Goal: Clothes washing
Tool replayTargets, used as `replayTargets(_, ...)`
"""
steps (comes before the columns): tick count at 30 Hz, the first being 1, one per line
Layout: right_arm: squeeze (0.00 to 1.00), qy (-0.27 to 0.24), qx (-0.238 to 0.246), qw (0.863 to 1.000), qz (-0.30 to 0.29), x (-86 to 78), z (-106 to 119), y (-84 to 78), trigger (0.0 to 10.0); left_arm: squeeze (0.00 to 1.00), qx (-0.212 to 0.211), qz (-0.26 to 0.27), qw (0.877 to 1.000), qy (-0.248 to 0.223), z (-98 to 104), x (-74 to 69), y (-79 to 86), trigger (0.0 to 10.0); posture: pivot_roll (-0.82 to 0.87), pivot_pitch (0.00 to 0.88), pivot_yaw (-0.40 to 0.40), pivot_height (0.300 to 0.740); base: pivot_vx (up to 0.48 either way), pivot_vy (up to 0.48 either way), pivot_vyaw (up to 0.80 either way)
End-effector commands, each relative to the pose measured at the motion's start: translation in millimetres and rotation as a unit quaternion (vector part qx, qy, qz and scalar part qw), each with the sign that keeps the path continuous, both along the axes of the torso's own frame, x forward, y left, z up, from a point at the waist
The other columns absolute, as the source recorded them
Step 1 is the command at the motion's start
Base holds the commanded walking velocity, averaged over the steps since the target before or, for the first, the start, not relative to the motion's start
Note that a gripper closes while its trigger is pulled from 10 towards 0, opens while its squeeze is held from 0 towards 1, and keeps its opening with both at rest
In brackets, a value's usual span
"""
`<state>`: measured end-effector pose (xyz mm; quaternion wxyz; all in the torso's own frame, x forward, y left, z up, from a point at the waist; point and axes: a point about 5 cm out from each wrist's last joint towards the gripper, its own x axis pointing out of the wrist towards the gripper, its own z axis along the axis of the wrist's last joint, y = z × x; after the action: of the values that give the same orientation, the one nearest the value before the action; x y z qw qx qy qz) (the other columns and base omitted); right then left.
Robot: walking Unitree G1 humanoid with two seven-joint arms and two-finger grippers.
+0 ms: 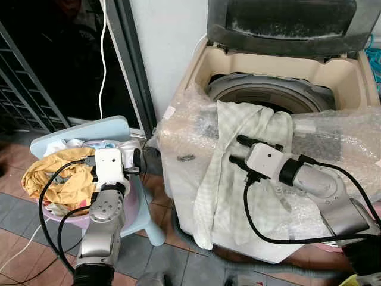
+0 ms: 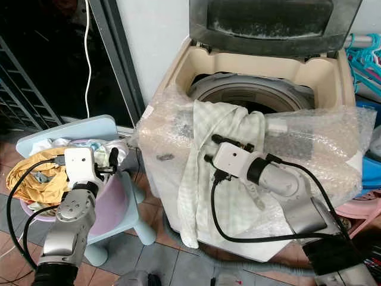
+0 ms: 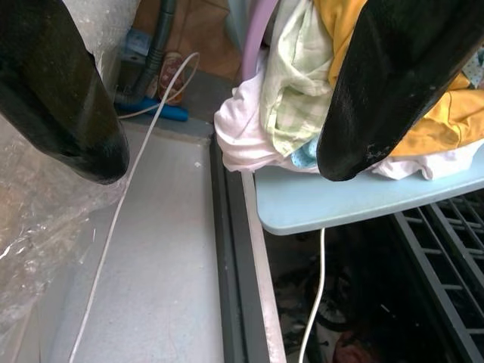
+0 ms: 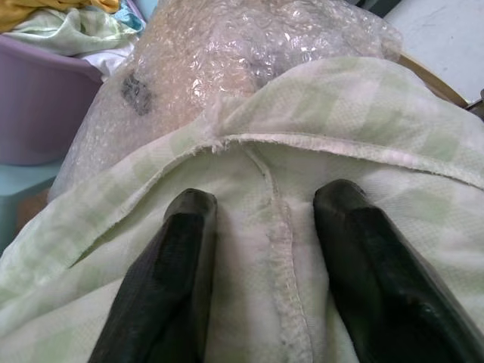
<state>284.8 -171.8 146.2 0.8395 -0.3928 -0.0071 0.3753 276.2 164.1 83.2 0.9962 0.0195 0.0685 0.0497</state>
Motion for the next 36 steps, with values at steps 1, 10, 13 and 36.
replayTargets(1,0.00,0.029,-0.016,0.999,-0.027,1.7,-13,-10.3,0.0,0.00,0.003,0.004,1.000,-0.003,3,-0.9,2.7,10.0,-0.05,0.039,0.093,0.740,0.000,0.000,0.00)
replayTargets(10,0.00,0.031,-0.030,0.999,-0.027,7.3,-9,-20.3,0.0,0.00,-0.001,0.006,1.000,-0.001,3,-0.1,2.8,10.0,-0.06,0.048,0.092,0.740,0.000,0.000,0.00)
replayTargets(13,0.00,0.030,-0.036,0.998,-0.031,10.1,-5,-28.4,0.0,0.00,-0.002,0.008,1.000,-0.001,3,-0.1,3.0,10.0,-0.06,0.049,0.093,0.740,0.000,0.000,0.00)
replayTargets(36,0.00,-0.273,0.297,0.887,-0.225,77.5,225,-105.5,0.0,0.00,-0.002,0.012,1.000,-0.004,4,2.6,2.9,10.0,-0.05,0.037,0.084,0.740,0.000,0.000,0.00)
